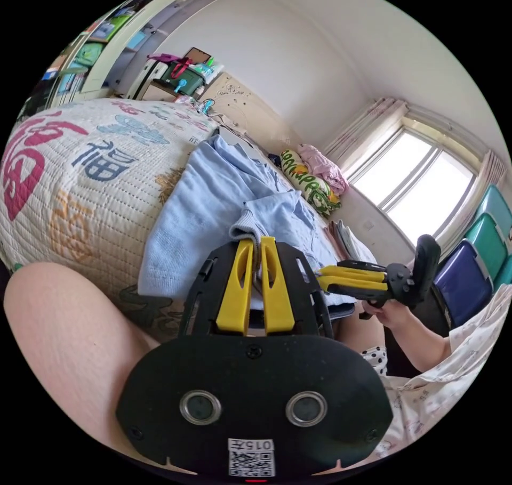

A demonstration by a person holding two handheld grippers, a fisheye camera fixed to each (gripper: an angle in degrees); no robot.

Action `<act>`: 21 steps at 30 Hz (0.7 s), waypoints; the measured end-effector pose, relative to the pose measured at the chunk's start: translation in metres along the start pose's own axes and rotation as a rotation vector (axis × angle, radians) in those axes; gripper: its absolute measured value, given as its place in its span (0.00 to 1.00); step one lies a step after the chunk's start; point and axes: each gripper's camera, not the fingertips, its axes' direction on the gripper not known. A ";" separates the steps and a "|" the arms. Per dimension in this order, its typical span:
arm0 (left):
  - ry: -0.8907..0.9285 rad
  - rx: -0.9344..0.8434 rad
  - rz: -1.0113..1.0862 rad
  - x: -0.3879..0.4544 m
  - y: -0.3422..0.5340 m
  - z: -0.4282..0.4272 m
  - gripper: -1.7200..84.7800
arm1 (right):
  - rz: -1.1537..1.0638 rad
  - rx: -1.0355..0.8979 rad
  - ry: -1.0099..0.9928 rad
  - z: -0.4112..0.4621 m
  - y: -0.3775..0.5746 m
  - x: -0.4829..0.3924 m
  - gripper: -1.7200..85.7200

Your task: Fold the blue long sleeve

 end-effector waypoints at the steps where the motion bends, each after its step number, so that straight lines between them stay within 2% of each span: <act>1: -0.001 0.002 0.001 0.000 0.001 0.000 0.02 | 0.022 0.007 -0.011 -0.002 -0.003 0.002 0.06; 6: 0.005 0.009 -0.004 -0.003 0.003 0.004 0.02 | 0.190 0.052 -0.090 -0.023 -0.035 0.014 0.07; 15: 0.007 0.013 -0.006 -0.021 -0.001 0.011 0.02 | 0.054 -0.031 0.037 -0.025 -0.128 -0.052 0.10; 21: 0.008 0.014 -0.004 -0.043 -0.011 0.017 0.02 | 0.041 -0.037 0.088 -0.049 -0.196 -0.082 0.08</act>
